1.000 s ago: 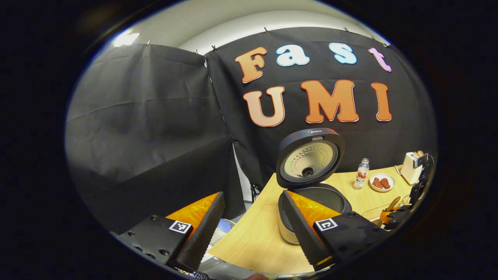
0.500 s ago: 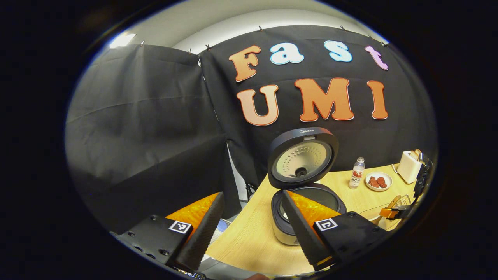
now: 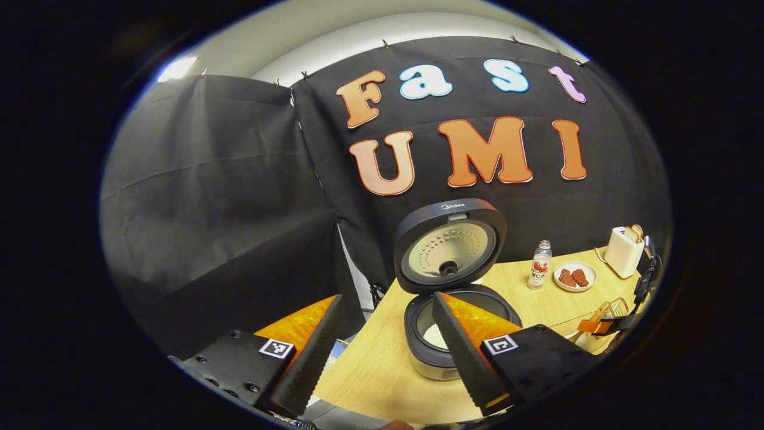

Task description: Close the left gripper, press the button to open the rice cooker; take a wooden spoon from the chopstick holder with the right hand, scoop a spoonful of rice and pour it into the rice cooker, then put the wooden spoon back into the chopstick holder.

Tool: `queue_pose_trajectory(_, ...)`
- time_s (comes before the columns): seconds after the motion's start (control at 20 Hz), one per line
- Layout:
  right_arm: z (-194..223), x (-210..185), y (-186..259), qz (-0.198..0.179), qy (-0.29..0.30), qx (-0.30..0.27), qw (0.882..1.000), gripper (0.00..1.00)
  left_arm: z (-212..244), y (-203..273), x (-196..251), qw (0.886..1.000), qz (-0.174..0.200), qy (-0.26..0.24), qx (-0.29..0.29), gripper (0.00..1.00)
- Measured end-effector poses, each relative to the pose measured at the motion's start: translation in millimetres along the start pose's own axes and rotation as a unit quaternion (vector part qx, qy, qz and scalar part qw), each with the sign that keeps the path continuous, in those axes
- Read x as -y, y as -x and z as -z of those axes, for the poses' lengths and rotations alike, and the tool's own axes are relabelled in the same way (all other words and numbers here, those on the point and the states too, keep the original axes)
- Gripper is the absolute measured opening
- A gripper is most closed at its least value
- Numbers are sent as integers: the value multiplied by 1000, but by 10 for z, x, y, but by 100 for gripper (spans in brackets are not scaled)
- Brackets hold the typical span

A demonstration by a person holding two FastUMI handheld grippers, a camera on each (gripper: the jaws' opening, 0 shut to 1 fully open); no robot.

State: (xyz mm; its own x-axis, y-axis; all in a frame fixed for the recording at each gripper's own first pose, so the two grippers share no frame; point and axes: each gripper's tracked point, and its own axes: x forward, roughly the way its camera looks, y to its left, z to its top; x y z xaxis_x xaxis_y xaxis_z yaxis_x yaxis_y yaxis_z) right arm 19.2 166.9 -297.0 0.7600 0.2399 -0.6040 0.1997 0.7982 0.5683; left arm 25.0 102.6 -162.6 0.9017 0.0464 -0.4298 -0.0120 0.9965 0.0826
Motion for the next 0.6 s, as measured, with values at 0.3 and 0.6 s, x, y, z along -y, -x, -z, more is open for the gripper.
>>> queue_pose_trajectory(0.3, 31, -40, -13, -21, -34, -12, 999, 6, -64, -32, 132, 1000, 10, -5, 2, 92)
queue_pose_trajectory(0.6, 40, -78, -22, -43, -59, -31, 997, 6, -45, -18, 115, 1000, 4, -2, -3, 92)
